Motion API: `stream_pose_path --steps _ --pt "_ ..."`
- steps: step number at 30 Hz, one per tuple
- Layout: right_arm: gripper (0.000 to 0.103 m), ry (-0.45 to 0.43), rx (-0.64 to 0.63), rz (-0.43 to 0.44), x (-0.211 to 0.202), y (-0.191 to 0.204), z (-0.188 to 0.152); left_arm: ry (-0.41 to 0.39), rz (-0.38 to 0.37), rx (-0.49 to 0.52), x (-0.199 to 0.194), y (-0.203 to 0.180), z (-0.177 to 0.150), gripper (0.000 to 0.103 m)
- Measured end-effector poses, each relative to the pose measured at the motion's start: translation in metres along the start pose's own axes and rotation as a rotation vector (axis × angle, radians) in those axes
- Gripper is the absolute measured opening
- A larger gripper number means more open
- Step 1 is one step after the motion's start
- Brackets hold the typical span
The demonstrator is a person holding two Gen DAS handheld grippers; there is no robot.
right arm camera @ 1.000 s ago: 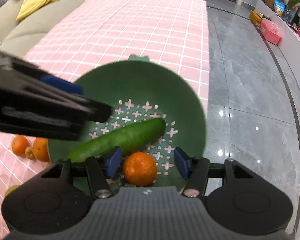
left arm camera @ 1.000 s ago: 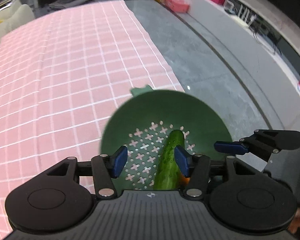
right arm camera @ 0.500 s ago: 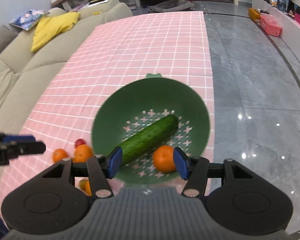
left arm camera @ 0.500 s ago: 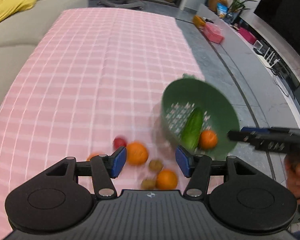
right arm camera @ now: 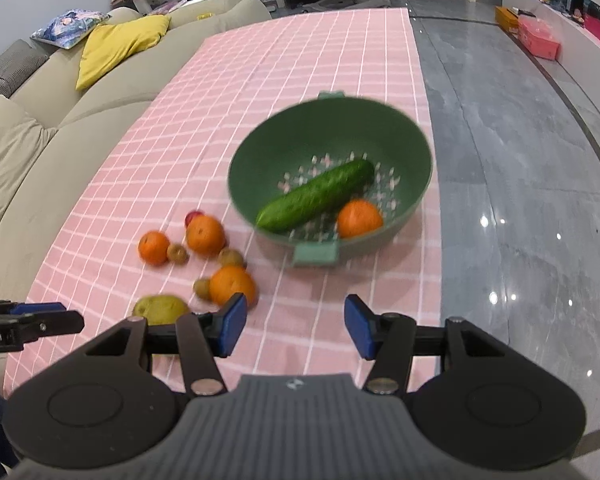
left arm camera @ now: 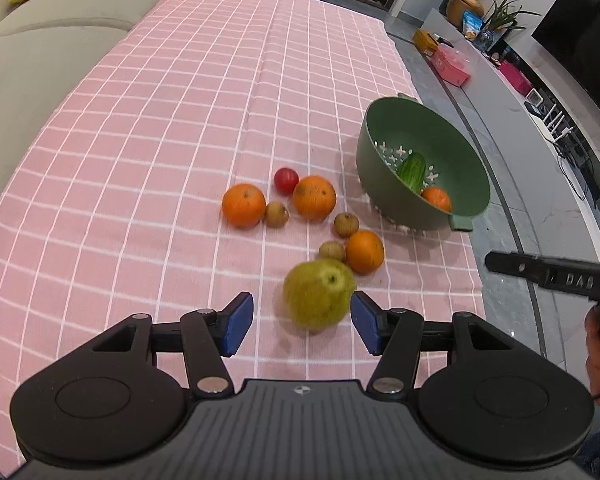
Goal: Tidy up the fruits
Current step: 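Grasp a small brown kiwi with the left tool while the right tool grasps another orange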
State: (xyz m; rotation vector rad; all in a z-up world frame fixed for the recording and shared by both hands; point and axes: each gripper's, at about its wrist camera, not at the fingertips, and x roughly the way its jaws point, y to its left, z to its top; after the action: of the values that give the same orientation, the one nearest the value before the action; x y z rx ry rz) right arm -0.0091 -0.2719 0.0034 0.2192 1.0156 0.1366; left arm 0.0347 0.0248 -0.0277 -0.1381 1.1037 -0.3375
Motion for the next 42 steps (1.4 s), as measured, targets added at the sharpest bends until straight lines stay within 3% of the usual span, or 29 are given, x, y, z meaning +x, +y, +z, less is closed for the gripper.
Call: stream_pose_path --steps 11,23,27,34,42 --pt "0.052 0.06 -0.001 0.0 0.03 0.026 -0.018 0.035 -0.03 0.052 0.02 -0.008 -0.028 0.07" --pt "0.052 0.083 0.037 0.013 0.069 0.036 0.001 0.017 -0.009 -0.023 0.037 0.03 0.004 0.07" --pt "0.051 0.096 0.057 0.027 0.088 0.04 0.004 0.001 -0.016 0.032 0.044 0.031 0.02 0.069" --pt "0.048 0.107 0.041 0.018 0.115 0.048 0.011 0.02 -0.097 0.206 0.058 0.018 0.035 0.068" --pt "0.043 0.135 0.057 0.038 0.137 0.052 0.016 0.065 -0.132 0.228 0.08 0.016 0.048 0.066"
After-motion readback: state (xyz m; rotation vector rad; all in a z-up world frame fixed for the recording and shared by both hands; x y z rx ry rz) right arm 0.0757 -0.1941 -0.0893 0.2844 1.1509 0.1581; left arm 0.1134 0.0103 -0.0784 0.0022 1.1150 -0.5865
